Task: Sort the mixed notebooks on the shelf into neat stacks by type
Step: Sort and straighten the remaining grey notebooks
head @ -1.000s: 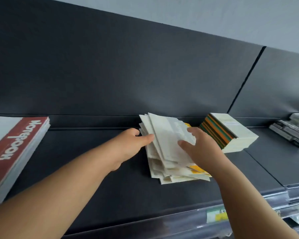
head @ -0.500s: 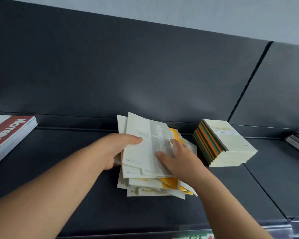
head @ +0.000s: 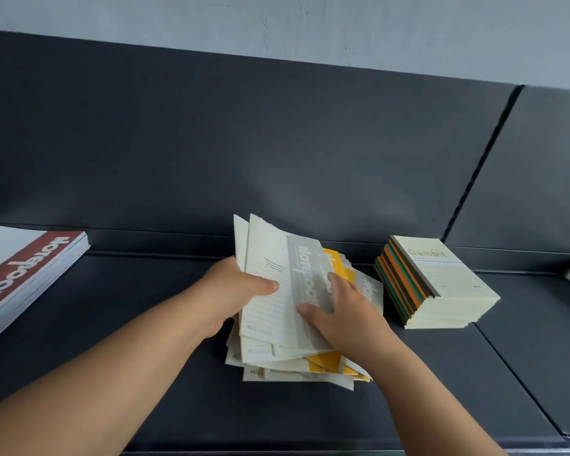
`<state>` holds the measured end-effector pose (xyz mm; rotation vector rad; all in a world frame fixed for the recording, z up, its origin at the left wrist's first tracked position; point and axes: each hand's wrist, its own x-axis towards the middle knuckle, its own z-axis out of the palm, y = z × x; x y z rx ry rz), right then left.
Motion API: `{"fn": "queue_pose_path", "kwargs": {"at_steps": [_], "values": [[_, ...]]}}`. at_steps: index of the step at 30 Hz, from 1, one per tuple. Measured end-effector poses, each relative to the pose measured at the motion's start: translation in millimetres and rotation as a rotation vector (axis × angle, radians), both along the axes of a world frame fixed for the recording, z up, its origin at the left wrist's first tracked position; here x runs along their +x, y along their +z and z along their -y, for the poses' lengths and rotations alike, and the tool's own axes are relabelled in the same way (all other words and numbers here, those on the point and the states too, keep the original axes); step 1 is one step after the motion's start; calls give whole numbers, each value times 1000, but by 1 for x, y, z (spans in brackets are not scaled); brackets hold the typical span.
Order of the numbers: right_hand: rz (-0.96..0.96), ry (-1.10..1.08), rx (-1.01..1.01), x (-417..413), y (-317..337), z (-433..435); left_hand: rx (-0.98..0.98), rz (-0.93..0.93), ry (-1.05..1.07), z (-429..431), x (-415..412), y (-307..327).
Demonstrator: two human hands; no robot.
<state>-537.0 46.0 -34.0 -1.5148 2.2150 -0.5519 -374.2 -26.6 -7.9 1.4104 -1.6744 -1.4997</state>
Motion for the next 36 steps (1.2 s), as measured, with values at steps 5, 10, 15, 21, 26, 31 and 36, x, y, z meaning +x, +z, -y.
{"fn": "queue_pose_path", "kwargs": {"at_steps": [5, 10, 15, 21, 26, 31, 36], "values": [[-8, -10, -27, 1, -2, -2, -10, -106, 26, -5, 0, -5], [26, -32, -79, 2, -1, -7, -31, -189, 50, -8, -2, -9], [127, -77, -138, 11, 6, -6, -36, -263, 125, -15, 9, -4], [424, -73, -286, 108, 34, 19, -76, -361, 221, 3, 125, 22], [648, -128, -397, 175, 46, 56, -124, -456, 293, 24, 221, 34], [973, -154, -357, 164, 30, 57, -138, -463, 274, 21, 219, 33], [1207, -133, -337, 157, 17, 70, -151, -462, 234, 20, 221, 32]]}}
